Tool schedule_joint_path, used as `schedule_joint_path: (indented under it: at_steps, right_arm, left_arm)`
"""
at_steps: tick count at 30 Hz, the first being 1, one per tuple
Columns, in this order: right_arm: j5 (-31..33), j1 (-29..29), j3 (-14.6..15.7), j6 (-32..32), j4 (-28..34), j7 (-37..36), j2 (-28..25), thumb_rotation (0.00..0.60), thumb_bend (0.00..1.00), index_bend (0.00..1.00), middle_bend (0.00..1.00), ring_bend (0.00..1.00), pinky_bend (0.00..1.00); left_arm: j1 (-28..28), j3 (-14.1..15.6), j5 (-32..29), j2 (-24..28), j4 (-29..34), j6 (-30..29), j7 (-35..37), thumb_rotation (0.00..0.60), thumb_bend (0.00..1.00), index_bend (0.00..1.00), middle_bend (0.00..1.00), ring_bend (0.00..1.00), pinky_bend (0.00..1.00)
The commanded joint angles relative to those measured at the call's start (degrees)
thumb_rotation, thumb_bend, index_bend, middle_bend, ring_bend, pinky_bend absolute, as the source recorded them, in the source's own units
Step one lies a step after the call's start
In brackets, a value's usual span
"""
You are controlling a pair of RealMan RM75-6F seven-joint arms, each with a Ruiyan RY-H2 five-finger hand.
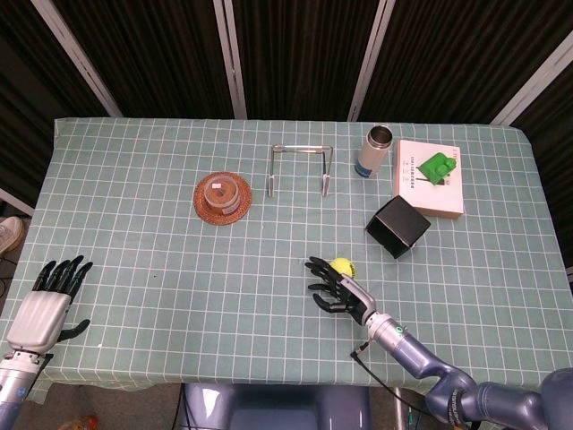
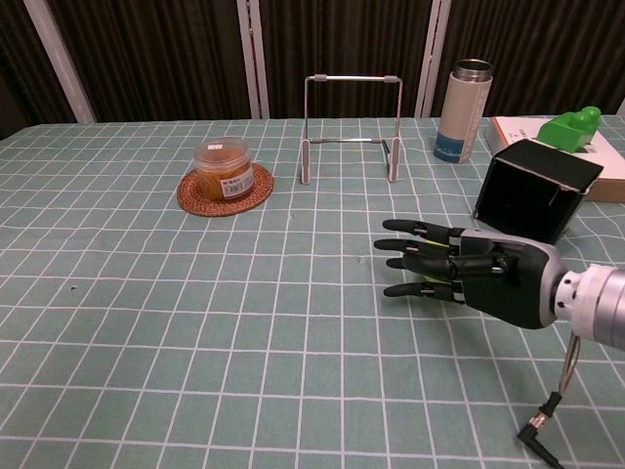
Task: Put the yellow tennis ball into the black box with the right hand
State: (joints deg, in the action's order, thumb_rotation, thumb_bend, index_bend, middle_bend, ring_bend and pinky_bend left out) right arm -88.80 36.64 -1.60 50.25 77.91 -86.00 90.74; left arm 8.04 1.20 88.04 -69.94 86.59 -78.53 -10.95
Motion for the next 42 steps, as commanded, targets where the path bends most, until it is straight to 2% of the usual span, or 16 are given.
schedule_joint_path:
  at_steps: [1, 6, 17, 32, 42]
  right_arm:
    - [-0.16, 0.47, 0.25, -0.54, -1.43, -0.80, -0.20, 0.600, 0.52, 0.00, 0.06, 0.00, 0.15]
    - [-0.64, 0.99, 1.14, -1.38, -3.19, -1.72, -1.03, 0.600, 0.52, 0.00, 0.06, 0.00, 0.19]
    - [-4.32, 3.68, 4.19, -3.02, -8.23, -6.52, -3.71, 0.600, 0.52, 0.00, 0.06, 0.00, 0.19]
    - [-5.89, 4.94, 6.45, -1.85, -8.56, -7.19, -7.16, 0.600, 0.52, 0.00, 0.06, 0.00, 0.19]
    - [-9.14, 7.54, 8.37, -1.41, -15.96, -7.67, -5.81, 0.600, 0.52, 0.00, 0.06, 0.00, 0.19]
  left_arm:
    - [0.02, -0.02, -0.14, -0.04, -0.02, 0.07, -0.07, 0.600, 0.15, 0.00, 0.00, 0.03, 0.02]
    - [0.18, -0.09, -0.52, -0.20, -0.05, 0.41, -0.41, 0.600, 0.14, 0.00, 0.00, 0.03, 0.02]
    - [0.71, -0.18, -1.07, -0.71, 0.28, 1.25, -1.87, 0.600, 0.15, 0.00, 0.00, 0.03, 0.02]
    - [0.61, 0.19, -0.83, -0.57, 0.66, 0.83, -1.96, 0.600, 0.15, 0.00, 0.00, 0.03, 0.02]
    - [1.13, 0.21, -1.55, -0.81, 0.45, 2.17, -1.92, 0.600, 0.15, 0.00, 0.00, 0.03, 0.02]
